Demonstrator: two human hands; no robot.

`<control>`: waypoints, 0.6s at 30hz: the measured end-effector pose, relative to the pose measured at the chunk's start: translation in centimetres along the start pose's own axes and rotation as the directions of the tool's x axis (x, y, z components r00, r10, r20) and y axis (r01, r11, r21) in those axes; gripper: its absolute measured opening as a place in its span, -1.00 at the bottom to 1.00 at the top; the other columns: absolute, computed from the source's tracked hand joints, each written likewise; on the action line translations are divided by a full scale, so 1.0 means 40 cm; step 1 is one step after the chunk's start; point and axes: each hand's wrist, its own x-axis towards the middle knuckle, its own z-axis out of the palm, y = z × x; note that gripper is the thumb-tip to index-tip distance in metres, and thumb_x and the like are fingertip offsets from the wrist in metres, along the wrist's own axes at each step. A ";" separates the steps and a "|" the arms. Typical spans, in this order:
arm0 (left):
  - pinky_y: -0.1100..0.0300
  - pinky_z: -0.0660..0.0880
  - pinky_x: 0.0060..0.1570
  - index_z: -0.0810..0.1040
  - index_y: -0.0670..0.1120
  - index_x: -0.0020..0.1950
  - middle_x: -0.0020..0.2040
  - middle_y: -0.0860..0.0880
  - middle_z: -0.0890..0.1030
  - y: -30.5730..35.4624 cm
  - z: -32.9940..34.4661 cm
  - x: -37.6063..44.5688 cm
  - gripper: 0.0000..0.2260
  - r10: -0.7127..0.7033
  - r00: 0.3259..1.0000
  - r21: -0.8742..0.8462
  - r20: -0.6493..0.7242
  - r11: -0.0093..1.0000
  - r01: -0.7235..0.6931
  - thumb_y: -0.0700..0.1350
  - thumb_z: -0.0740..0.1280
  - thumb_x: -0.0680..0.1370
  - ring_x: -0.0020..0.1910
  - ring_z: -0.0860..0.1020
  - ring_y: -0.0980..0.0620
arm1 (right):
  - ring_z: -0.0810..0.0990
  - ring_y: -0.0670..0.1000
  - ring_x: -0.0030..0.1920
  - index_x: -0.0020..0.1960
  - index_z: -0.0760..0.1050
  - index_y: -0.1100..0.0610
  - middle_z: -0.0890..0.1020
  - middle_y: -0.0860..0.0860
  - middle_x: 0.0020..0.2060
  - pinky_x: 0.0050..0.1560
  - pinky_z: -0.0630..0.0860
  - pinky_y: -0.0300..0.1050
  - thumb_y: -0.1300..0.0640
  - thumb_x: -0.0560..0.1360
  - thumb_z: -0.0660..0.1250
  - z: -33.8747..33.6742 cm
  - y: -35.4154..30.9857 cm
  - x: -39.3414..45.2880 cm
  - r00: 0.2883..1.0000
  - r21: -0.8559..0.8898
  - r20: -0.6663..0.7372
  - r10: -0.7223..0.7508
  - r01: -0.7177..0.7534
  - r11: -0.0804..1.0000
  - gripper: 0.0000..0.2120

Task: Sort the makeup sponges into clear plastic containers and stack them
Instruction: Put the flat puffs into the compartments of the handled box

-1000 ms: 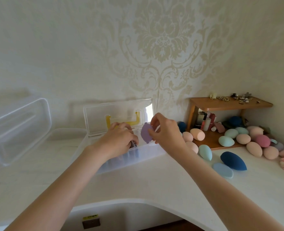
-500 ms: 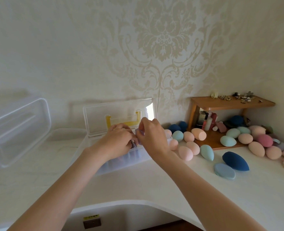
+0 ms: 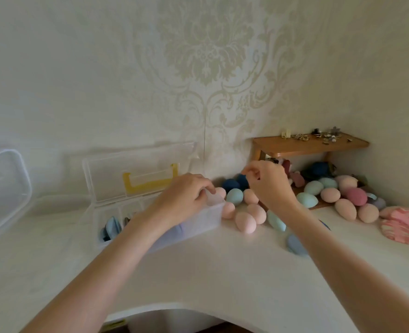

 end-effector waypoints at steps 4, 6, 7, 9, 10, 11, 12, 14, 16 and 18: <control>0.17 0.40 0.13 0.59 -0.09 0.13 0.11 -0.01 0.62 0.073 0.068 0.071 -0.74 0.070 0.995 0.026 0.077 0.997 -0.072 -0.22 0.15 0.56 0.07 0.52 0.00 | 0.50 0.13 -0.01 0.07 0.54 0.22 0.58 0.17 -0.03 -0.15 0.39 -0.14 0.20 0.58 0.10 -0.066 0.201 0.062 0.985 -0.330 0.050 0.166 -0.141 0.934 -0.75; 0.14 0.39 0.16 0.58 -0.07 0.13 0.11 -0.02 0.60 0.104 0.100 0.101 -0.73 0.087 0.990 0.035 0.111 0.995 -0.091 -0.21 0.14 0.56 0.02 0.51 0.00 | 0.43 0.19 0.19 0.17 0.48 0.15 0.54 0.16 0.10 0.12 0.38 0.01 0.13 0.61 0.04 -0.069 0.293 0.103 0.952 -0.488 0.162 0.258 -0.150 0.860 -0.71; 0.14 0.38 0.18 0.58 -0.06 0.13 0.11 -0.01 0.60 0.112 0.113 0.111 -0.73 0.091 0.987 0.037 0.132 0.995 -0.097 -0.20 0.14 0.56 0.04 0.50 0.01 | 0.37 0.20 0.26 0.23 0.45 0.08 0.50 0.13 0.19 0.24 0.34 0.07 0.09 0.61 0.00 -0.063 0.328 0.119 0.927 -0.527 0.226 0.299 -0.142 0.838 -0.68; 0.15 0.34 0.22 0.58 -0.02 0.12 0.12 0.03 0.59 0.119 0.140 0.134 -0.74 0.088 0.980 0.043 0.181 0.994 -0.098 -0.17 0.14 0.57 0.11 0.50 0.03 | 0.21 0.19 0.42 0.33 0.36 -0.03 0.39 0.08 0.37 0.41 0.16 0.20 0.00 0.62 -0.05 -0.048 0.375 0.146 0.879 -0.559 0.328 0.346 -0.115 0.821 -0.64; 0.12 0.34 0.25 0.57 0.00 0.12 0.13 0.04 0.59 0.119 0.152 0.145 -0.74 0.082 0.977 0.050 0.199 0.994 -0.094 -0.16 0.14 0.57 0.12 0.50 0.04 | 0.11 0.19 0.47 0.38 0.31 -0.05 0.32 0.04 0.43 0.45 0.05 0.24 -0.04 0.61 -0.06 -0.044 0.382 0.153 0.857 -0.554 0.358 0.371 -0.124 0.823 -0.62; 0.08 0.34 0.27 0.57 0.01 0.13 0.13 0.05 0.59 0.119 0.162 0.155 -0.74 0.076 0.974 0.051 0.212 0.995 -0.089 -0.15 0.14 0.57 0.12 0.50 0.04 | 0.04 0.18 0.50 0.42 0.26 -0.07 0.25 0.01 0.47 0.46 -0.03 0.25 -0.06 0.62 -0.07 -0.036 0.393 0.164 0.842 -0.534 0.373 0.390 -0.149 0.832 -0.60; 0.05 0.35 0.28 0.57 0.02 0.13 0.13 0.05 0.59 0.119 0.168 0.161 -0.74 0.074 0.973 0.050 0.219 0.995 -0.087 -0.14 0.14 0.57 0.12 0.50 0.05 | 0.00 0.17 0.51 0.44 0.22 -0.07 0.21 -0.01 0.49 0.45 -0.07 0.25 -0.08 0.62 -0.07 -0.036 0.387 0.166 0.832 -0.528 0.371 0.412 -0.176 0.831 -0.58; 0.02 0.35 0.28 0.56 0.02 0.14 0.14 0.05 0.59 0.120 0.179 0.171 -0.74 0.069 0.971 0.060 0.231 0.995 -0.085 -0.13 0.14 0.58 0.12 0.51 0.05 | 0.11 0.16 0.49 0.43 0.26 -0.03 0.28 0.04 0.46 0.45 -0.05 0.25 -0.07 0.62 -0.07 -0.034 0.389 0.177 0.845 -0.526 0.350 0.403 -0.179 0.831 -0.58; 0.02 0.33 0.30 0.56 0.00 0.14 0.15 0.04 0.58 0.123 0.186 0.177 -0.74 0.067 0.968 0.073 0.242 0.994 -0.087 -0.14 0.13 0.58 0.13 0.51 0.04 | 0.34 0.17 0.34 0.30 0.41 0.06 0.47 0.13 0.29 0.41 0.12 0.24 -0.03 0.62 -0.05 -0.044 0.387 0.176 0.878 -0.508 0.290 0.382 -0.197 0.839 -0.61; 0.02 0.33 0.29 0.57 0.00 0.13 0.15 0.03 0.58 0.128 0.191 0.179 -0.74 0.070 0.967 0.070 0.244 0.994 -0.090 -0.14 0.13 0.58 0.13 0.51 0.03 | 0.45 0.19 0.19 0.13 0.50 0.15 0.55 0.20 0.13 0.30 0.27 0.18 0.03 0.62 -0.01 -0.068 0.379 0.156 0.932 -0.446 0.134 0.336 -0.246 0.861 -0.64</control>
